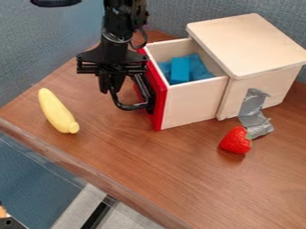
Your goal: Open the drawer
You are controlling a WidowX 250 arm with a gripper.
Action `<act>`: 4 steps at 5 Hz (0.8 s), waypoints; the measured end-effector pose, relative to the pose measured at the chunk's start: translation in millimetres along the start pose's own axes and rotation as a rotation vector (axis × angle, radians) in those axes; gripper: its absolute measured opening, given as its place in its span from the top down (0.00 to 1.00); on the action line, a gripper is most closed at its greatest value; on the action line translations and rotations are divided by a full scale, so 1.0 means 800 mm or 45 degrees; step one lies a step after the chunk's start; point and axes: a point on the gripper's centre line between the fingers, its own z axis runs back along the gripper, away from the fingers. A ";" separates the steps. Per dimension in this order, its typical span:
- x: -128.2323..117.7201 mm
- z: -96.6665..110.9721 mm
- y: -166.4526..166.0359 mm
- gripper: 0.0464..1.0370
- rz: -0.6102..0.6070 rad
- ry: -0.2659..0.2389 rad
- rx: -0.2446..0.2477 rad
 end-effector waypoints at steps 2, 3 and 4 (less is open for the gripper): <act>-0.003 0.002 -0.002 0.87 0.006 -0.013 -0.006; -0.007 0.015 -0.009 0.63 -0.080 -0.026 -0.018; -0.004 0.024 -0.010 0.32 -0.153 -0.039 0.009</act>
